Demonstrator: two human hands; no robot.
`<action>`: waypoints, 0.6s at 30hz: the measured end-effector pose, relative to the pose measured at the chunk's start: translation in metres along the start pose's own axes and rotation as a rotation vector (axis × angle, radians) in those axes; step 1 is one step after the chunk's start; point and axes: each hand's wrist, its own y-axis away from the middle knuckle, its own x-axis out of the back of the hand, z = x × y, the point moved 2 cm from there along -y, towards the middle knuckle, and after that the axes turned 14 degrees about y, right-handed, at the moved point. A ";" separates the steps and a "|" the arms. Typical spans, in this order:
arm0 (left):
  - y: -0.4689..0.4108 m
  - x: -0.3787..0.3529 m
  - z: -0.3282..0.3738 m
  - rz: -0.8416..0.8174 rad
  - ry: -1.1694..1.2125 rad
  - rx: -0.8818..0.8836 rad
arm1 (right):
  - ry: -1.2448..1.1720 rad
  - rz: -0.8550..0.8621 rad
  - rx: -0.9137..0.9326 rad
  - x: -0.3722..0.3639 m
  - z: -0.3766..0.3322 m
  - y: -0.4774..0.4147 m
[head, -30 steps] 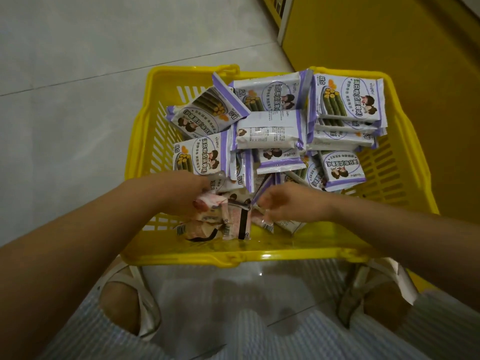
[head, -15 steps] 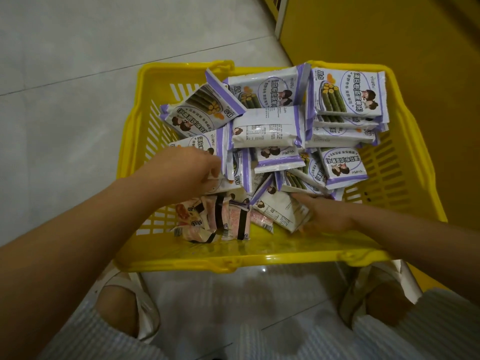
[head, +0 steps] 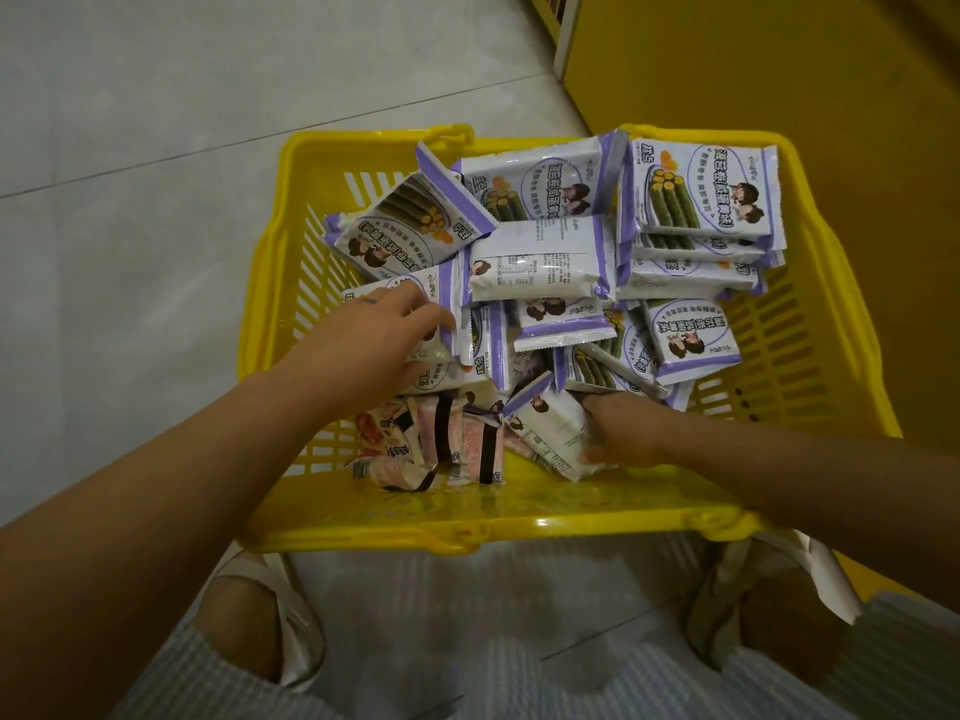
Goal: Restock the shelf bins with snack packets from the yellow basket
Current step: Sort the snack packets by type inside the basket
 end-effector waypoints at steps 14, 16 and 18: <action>-0.008 0.031 -0.002 -0.030 0.330 0.143 | 0.014 0.253 0.388 0.097 -0.032 0.067; -0.007 0.037 -0.001 -0.082 0.419 0.182 | -0.019 0.257 0.475 0.101 -0.051 0.064; -0.006 0.040 0.002 -0.142 0.440 0.190 | -0.038 0.255 0.527 0.098 -0.072 0.055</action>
